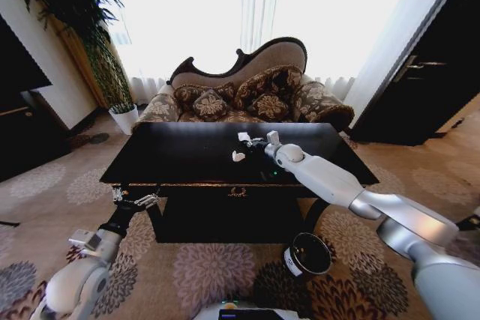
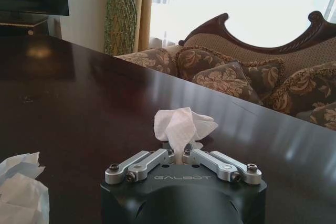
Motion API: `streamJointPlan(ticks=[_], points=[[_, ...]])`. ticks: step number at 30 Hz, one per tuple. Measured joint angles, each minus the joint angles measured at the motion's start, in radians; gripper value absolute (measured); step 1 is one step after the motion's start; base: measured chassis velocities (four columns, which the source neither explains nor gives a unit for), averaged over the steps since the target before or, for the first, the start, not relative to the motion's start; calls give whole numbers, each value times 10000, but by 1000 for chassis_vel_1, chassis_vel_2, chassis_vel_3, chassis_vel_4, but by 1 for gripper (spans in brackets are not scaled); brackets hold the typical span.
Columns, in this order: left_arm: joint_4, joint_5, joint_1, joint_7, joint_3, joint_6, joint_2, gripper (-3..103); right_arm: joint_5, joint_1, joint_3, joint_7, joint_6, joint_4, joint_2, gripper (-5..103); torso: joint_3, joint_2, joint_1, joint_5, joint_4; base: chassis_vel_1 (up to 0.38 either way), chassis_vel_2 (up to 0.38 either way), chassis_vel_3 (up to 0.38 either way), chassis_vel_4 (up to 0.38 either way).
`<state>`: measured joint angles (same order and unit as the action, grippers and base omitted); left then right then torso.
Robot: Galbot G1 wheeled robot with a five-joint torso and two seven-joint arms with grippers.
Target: Move to the front of the table and place the trash on the table into the trash bin.
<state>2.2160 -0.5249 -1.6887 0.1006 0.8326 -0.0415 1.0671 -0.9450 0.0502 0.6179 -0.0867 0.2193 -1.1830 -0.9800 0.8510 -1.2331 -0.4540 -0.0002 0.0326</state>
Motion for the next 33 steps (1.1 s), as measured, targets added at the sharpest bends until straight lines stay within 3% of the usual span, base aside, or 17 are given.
streamJointPlan(ticks=[11, 20, 23, 25, 26, 28, 29, 32, 33], points=[[1, 0, 0, 0, 0, 1, 0, 100, -157, 495, -792, 210, 46, -943, 498, 1, 1, 1, -1, 0, -1, 0, 0, 0, 0], [0, -1, 0, 0, 0, 0, 0, 100, -165, 1990, -2863, 287, 31, -2630, 1512, 1, -2, 1, -1, 0, -2, 0, 0, 0, 0], [0, 0, 0, 0, 0, 1, 0, 100, -11, 3665, -4538, 261, -64, -3426, 2062, 1, -1, 1, -1, 7, 0, 0, 0, 0, 0], [1, 0, 0, 0, 0, 0, 0, 100, 36, 4156, -5070, 226, -103, -3675, 2199, 1, -2, 1, -1, 5, 0, 0, 0, 0, 0], [1, 0, 0, -1, 0, 0, 0, 100, 156, 5071, -6125, 124, -184, -4128, 2401, 1, -3, 0, 0, 2, 2, 0, 0, 0, 0], [0, 0, 0, 0, 0, 0, 0, 100, 253, 6050, -7242, 28, -247, -4594, 2550, 1, -3, 0, 0, 3, 0, 0, 0, 0, 0], [0, 0, 0, 0, 0, 0, 0, 100, 253, 6050, -7242, 28, -247, -4594, 2550, 1, -3, 0, 0, 3, 0, 0, 0, 0, 0], [0, 0, -1, 2, -1, 0, 0, 100, 284, 8543, -9529, -44, -445, -5878, 2504, 1, -3, 0, 2, 7, 0, 0, 0, 0, 0], [0, 0, -1, 2, -1, 0, 0, 100, 284, 8543, -9529, -44, -445, -5878, 2504, 1, -3, 0, 2, 7, 0, 0, 0, 0, 0]])
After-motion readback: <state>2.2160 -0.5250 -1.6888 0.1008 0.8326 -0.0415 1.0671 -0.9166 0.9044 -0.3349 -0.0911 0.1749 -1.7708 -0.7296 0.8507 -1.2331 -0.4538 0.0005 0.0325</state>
